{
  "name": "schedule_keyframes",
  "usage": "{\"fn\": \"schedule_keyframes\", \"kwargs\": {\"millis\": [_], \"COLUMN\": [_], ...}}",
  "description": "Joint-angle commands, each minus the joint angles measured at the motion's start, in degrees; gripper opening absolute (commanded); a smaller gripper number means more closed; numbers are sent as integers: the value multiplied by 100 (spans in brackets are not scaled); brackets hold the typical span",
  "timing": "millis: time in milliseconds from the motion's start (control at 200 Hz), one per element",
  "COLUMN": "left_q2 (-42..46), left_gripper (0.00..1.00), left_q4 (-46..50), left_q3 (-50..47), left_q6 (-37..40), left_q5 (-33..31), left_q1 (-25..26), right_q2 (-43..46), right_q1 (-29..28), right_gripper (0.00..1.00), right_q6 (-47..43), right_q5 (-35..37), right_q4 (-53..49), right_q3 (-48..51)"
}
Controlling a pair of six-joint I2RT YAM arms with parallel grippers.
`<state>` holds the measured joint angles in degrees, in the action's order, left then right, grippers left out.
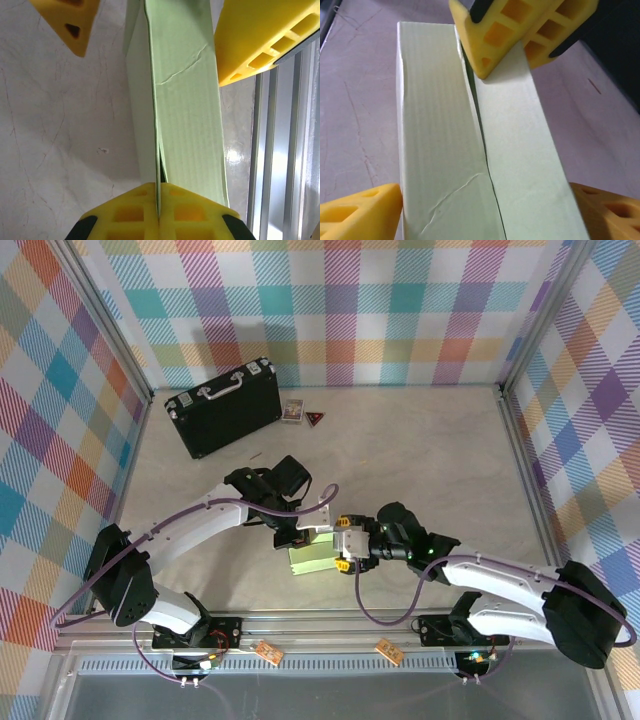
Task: Fold the paper box
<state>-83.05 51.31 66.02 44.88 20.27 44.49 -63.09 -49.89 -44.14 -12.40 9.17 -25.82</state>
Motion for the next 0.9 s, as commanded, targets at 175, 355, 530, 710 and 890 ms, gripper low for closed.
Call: {"fn": "schedule_keyframes", "kwargs": {"millis": [175,355,530,710,890], "left_q2": [110,292,393,481,822], "left_gripper": [0,21,31,36,46], "left_q4": [441,340,301,232,49], "left_q3": [-88,-168,-168,-144,42], "left_q6": [305,363,355,290,-85], "left_q5": [158,54,73,17,-111], "left_q1": [133,130,136,135,135], "right_q2": [-189,-330,-466,-444,-533], "right_q1": [161,205,230,233,258], "right_gripper": [69,62,56,51,49], "right_q6": [-186,-222,-231,-244,-183], "right_q5": [-405,-561,-674,-781,-806], "right_q4": [-248,-418,-559,-531,-528], "right_q3": [-238,-297,-393,-383,-422]}}
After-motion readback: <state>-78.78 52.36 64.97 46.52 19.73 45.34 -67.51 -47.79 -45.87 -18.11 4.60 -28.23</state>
